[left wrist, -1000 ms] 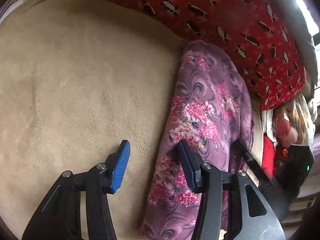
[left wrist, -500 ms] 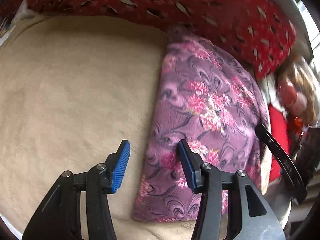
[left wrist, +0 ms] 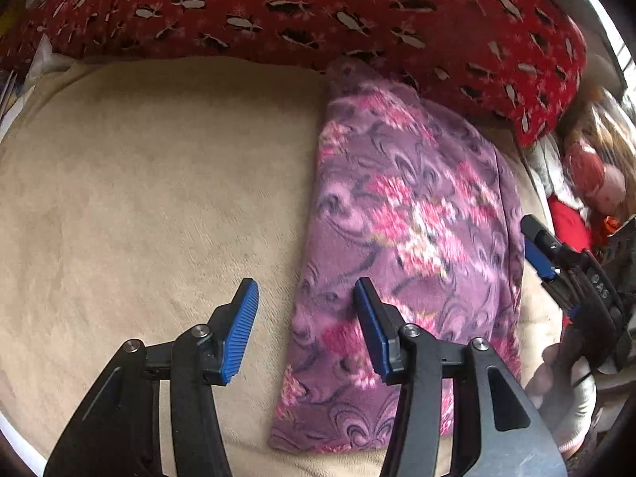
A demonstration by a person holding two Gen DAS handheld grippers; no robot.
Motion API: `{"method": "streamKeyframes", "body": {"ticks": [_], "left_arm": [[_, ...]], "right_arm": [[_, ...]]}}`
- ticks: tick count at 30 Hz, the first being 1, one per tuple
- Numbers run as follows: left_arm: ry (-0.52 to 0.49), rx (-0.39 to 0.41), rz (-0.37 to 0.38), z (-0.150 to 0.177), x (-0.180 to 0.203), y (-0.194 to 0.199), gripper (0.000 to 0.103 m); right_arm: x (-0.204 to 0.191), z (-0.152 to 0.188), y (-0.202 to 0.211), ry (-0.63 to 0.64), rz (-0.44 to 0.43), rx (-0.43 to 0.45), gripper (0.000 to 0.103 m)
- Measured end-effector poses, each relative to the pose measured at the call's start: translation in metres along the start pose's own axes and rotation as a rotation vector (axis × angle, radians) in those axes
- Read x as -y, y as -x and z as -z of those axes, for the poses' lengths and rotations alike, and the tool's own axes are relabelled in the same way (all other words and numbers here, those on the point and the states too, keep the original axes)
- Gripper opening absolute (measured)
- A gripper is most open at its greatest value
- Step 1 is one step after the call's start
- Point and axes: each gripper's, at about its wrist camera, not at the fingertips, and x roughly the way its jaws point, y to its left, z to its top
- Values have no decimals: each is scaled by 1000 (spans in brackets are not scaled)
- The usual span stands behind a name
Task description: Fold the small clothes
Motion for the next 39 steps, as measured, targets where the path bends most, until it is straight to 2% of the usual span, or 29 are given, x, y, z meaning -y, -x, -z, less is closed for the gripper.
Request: {"method": "streamKeyframes", "body": {"ticks": [2,4,5,8,10,11,13,14,16,17,19,20,21,23,25,26,27,30,32,34,37,39], "left_arm": [[31,2,26,-8,-6,0,49],[42,1,44,-17,-8,-3,49],[35,2,35,-21,-6,-6,49],[-3,-7,-35,-25,2,-28,50],[-20,-30,-66,-24,7,-46,54],[-26,-17,-78,-23,8,-46,55],[-47,1,-88,-21,10,-38,56],[-56,3,-91,-19,10,-35,56],[-62,8,-106,-11,7,-24,56],[-66,15,-112,-6,6,-19,56],[-84,47,-141,11,3,-5,57],[-89,57,-154,21,2,0,59],[-91,56,-159,25,0,1,60],[-114,38,-164,38,1,-2,60],[-135,7,-189,44,4,-9,60],[-137,1,-192,46,5,-10,60],[-138,3,-194,50,6,-9,60],[-152,3,-214,58,6,-12,60],[-152,-5,-224,60,7,-15,60],[-156,-4,-228,62,7,-14,60],[-159,1,-226,61,7,-7,60],[-150,10,-215,58,7,-3,60]], "right_arm": [[-3,-9,-19,-6,8,-65,60],[-11,-15,-26,34,7,-77,24],[-15,-18,-23,71,-13,-64,10],[-19,-26,-25,111,-1,-11,10],[-1,-23,-50,66,87,-90,11],[6,-20,-59,45,90,-130,10],[13,-19,-52,-3,42,-89,13],[12,-19,-45,-10,35,-75,19],[7,-14,-29,4,49,-63,20],[5,-9,-20,6,22,-67,22],[4,7,-2,-1,-50,-78,36],[3,16,7,-5,-73,-78,47],[3,29,15,-5,-82,-83,50],[2,49,22,6,-83,-112,50],[0,65,24,34,-37,-137,47],[-2,68,27,56,-31,-137,24],[-5,69,34,80,-58,-121,6],[-5,72,62,108,-95,-36,4],[1,78,56,113,-47,-71,3],[12,86,38,107,12,-143,3],[4,81,49,103,12,-96,8],[-9,70,60,121,18,-28,10]]}}
